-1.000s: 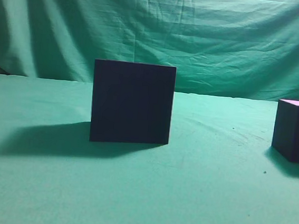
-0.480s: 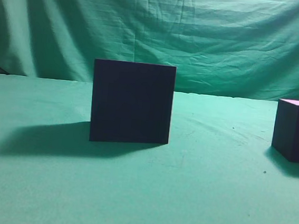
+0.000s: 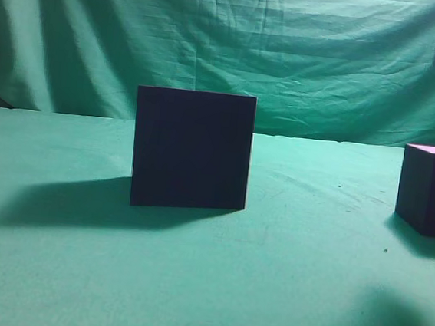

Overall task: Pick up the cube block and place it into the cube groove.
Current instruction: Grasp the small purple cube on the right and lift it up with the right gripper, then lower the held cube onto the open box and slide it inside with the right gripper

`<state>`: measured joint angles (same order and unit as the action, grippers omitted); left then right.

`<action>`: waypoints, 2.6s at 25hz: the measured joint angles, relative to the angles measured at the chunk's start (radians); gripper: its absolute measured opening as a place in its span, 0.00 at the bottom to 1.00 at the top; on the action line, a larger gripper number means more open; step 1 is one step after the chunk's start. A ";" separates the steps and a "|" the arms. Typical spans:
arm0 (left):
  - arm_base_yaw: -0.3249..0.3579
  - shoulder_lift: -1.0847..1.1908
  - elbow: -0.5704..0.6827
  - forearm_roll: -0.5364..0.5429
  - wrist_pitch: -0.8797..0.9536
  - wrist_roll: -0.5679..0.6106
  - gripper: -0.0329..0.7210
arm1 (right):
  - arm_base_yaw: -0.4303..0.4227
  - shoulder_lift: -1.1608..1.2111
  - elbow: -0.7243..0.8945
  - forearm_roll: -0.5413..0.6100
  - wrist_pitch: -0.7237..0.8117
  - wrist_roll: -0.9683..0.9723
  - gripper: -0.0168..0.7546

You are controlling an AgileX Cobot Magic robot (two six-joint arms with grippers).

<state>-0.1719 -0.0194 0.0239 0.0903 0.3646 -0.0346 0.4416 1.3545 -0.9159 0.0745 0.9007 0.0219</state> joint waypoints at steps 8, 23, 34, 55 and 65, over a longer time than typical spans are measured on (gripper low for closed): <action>0.000 0.000 0.000 0.000 0.000 0.000 0.04 | 0.000 0.162 -0.031 -0.087 -0.015 0.246 0.83; 0.000 0.000 0.000 0.000 0.000 0.000 0.04 | 0.002 0.279 -0.129 -0.102 0.014 0.275 0.57; 0.000 0.000 0.000 0.000 0.000 0.000 0.04 | 0.277 0.288 -0.516 -0.074 0.137 0.290 0.57; 0.000 0.000 0.000 0.000 0.000 0.000 0.04 | 0.323 0.409 -0.539 0.015 0.049 0.347 0.57; 0.000 0.000 0.000 0.000 0.000 0.000 0.04 | 0.323 0.410 -0.539 -0.022 0.044 0.347 0.57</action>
<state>-0.1719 -0.0194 0.0239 0.0903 0.3646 -0.0346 0.7643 1.7649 -1.4547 0.0525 0.9445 0.3690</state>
